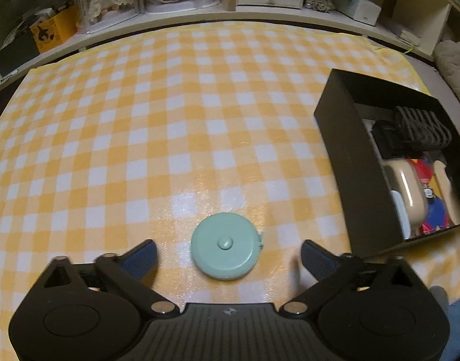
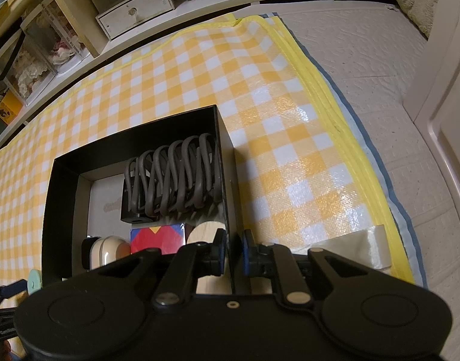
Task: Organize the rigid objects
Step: 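Move the open left gripper to the mint-green tape measure, then close the left gripper on the mint-green tape measure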
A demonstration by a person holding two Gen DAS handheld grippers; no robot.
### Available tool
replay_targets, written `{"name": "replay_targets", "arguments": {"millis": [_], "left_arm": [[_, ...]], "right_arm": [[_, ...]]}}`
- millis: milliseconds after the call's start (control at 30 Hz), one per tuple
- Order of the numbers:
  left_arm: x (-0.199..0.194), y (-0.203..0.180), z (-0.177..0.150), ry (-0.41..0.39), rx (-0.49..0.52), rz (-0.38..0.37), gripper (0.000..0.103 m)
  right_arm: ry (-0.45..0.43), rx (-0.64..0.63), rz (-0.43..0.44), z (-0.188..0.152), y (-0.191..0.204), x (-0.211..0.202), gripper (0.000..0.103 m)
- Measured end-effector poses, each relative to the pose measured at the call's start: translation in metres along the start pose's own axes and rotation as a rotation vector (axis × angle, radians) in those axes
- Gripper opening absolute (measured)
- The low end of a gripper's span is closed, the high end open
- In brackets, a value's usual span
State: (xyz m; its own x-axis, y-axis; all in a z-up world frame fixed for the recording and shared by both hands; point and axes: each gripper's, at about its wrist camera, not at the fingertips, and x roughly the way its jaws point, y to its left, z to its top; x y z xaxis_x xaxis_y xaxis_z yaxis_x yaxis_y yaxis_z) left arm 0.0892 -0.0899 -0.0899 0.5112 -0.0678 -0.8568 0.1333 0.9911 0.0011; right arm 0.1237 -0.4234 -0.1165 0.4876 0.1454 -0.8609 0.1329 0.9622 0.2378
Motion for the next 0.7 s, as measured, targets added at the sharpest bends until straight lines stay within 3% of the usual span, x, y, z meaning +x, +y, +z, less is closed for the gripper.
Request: {"name": "replay_targets", "arguments": {"millis": [300, 700], "left_arm": [[0.003, -0.002, 0.002, -0.018, 0.044, 0.009, 0.053], [-0.012, -0.013, 0.01, -0.067, 0.063, -0.046, 0.052]], "right_arm": [[0.0, -0.001, -0.001, 0.0, 0.0, 0.0, 0.014], [0.0, -0.001, 0.0, 0.0, 0.0, 0.0, 0.014]]}}
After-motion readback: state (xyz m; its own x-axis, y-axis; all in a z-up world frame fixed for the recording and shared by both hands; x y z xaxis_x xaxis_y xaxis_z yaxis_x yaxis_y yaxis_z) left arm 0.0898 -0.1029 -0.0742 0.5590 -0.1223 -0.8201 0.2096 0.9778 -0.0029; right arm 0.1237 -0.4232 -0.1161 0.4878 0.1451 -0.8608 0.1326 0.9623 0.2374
